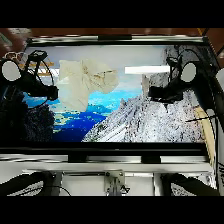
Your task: Fold the shirts.
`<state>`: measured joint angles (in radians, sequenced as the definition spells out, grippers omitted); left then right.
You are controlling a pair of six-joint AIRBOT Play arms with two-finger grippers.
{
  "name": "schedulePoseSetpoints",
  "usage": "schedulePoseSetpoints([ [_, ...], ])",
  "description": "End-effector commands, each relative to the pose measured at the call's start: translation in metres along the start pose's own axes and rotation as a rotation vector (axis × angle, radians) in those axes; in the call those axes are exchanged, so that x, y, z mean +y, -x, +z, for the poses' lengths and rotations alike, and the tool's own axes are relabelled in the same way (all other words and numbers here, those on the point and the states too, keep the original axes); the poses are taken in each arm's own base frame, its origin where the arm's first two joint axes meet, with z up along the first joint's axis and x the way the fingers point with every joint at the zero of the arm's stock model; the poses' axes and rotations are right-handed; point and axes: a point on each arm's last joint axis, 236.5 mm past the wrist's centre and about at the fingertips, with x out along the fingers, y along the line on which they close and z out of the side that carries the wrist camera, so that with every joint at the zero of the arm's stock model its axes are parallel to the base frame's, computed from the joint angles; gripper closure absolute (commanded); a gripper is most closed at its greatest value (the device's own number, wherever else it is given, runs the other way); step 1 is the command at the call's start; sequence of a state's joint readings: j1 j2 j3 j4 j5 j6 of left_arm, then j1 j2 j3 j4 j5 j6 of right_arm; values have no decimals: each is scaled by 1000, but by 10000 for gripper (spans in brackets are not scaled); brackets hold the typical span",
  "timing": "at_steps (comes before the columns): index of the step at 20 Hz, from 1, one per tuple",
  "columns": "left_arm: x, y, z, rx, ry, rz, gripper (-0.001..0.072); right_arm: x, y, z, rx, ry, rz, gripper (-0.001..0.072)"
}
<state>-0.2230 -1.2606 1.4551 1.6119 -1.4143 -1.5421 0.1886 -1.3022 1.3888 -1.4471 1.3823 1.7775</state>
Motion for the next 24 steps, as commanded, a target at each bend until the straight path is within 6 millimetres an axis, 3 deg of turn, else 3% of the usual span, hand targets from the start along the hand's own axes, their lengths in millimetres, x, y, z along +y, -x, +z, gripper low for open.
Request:
schedulePoseSetpoints([
  [1,0,0,0,0,-1,0,156,0,0,0,-1,0,1,244],
  [9,0,0,0,0,-1,0,156,0,0,2,-10,1,2,244],
  [12,0,0,0,0,-1,0,155,14,2,44,-185,-5,58,244],
  [14,0,0,0,0,-1,0,156,37,3,79,-313,-41,164,243],
  [16,0,0,0,0,-1,0,156,57,-6,99,-358,-93,269,242],
  [17,0,0,0,0,0,0,156,66,-16,95,-317,-113,311,242],
  [19,-5,-3,17,-62,4,-20,155,77,-37,59,-148,-46,341,243],
  [21,-31,-5,43,-158,35,-135,156,62,-48,27,-16,39,272,243],
  [23,-48,-11,58,-200,54,-210,156,40,-51,19,13,78,176,243],
  [24,-45,-19,65,-217,32,-192,173,34,-52,17,22,85,149,243],
])
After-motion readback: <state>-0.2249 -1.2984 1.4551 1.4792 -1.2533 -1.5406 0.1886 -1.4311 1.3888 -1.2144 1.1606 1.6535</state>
